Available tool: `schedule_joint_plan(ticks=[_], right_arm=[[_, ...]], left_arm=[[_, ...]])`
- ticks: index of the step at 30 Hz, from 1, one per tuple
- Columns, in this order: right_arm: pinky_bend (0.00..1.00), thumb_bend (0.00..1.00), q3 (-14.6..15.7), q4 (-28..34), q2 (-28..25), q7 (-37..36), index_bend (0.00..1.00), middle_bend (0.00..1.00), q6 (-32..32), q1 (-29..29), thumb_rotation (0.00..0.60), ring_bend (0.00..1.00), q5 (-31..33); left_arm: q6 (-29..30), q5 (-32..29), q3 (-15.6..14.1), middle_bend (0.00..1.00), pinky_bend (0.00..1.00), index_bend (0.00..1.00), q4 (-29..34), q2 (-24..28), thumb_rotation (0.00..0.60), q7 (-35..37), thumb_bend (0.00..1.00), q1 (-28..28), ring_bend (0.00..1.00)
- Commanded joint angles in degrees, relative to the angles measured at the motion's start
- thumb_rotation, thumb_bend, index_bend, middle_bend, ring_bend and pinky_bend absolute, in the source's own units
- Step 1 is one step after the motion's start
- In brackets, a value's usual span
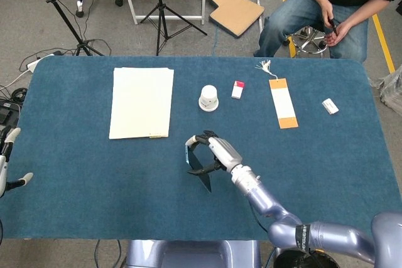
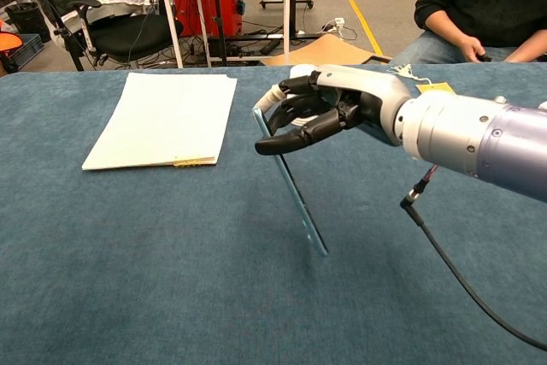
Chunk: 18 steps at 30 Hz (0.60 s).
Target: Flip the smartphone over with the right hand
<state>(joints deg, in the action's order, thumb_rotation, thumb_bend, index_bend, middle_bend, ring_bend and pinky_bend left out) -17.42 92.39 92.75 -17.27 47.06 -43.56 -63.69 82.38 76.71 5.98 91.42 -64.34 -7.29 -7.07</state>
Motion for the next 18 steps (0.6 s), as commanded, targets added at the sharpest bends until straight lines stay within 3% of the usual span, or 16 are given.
schedule_joint_plan(ticks=[1,9,18], right_arm=[[0.07,0.13,-1.3,0.8,-1.4,-16.5,0.51,0.54,-8.9,2.1,0.6,0.2,-3.3],[0.12,0.16,-1.3,-1.8,-0.7,-33.0,0.51,0.54,-17.6,2.8,0.6,0.2,-6.7],[0.12,0.19,0.5,-6.6,1.2,-41.3,0.5,0.54,-20.3,3.2,0.6,0.2,-12.8]], left_arm=[[-0.1,-0.1,0.0,0.0,0.0,0.0,-0.1,-0.1,0.6,-0.1,0.0,-0.1,0.0],[-0.3,-0.5,0.1,0.0,0.0,0.0,-0.3,-0.4,0.6,-0.8,0.0,-0.2,0.0],[-0.4,-0.6,0.0,0.0,0.0,0.0,-0.4,-0.8,0.6,-1.7,0.0,-0.3,0.0]])
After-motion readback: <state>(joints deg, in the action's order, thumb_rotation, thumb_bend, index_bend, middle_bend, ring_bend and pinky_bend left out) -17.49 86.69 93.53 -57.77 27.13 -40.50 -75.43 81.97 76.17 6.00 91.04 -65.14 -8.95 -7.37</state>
